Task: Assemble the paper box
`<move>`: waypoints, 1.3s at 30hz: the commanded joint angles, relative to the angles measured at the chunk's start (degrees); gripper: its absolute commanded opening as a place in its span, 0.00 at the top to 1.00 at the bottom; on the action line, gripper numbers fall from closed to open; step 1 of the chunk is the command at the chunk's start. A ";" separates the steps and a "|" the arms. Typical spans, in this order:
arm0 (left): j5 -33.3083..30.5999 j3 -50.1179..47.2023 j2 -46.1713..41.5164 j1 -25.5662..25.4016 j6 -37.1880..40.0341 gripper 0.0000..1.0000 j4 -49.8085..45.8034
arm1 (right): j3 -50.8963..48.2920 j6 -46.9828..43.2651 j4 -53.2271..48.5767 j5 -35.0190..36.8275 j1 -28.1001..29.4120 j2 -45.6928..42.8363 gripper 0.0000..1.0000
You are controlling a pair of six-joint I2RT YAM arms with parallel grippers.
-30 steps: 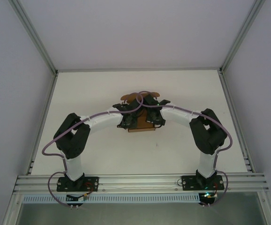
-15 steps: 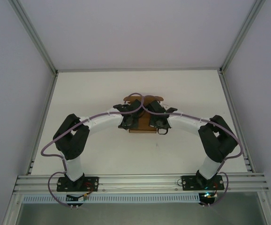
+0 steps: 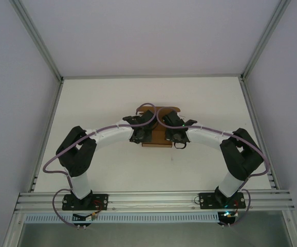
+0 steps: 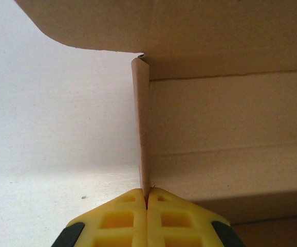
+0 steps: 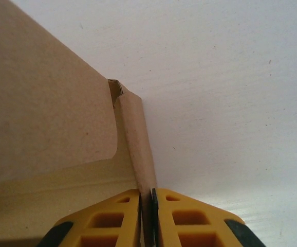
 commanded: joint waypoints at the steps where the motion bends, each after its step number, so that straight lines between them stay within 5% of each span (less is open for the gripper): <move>1: 1.03 -0.43 -2.55 -0.25 -0.86 1.00 3.98 | 0.72 -0.51 -0.52 -2.56 0.10 0.64 0.83; 24: 1.56 -0.37 -2.41 -0.27 -0.90 1.00 3.92 | -1.15 -1.37 2.01 -4.17 0.04 3.31 0.77; 32: 1.33 -0.25 -2.36 -0.26 -0.83 1.00 3.56 | -0.57 -0.93 0.78 -3.06 0.07 5.65 0.87; 39: 1.68 0.09 -2.94 -0.37 -1.09 1.00 3.84 | 0.90 -0.54 -4.86 -0.13 0.32 8.85 0.87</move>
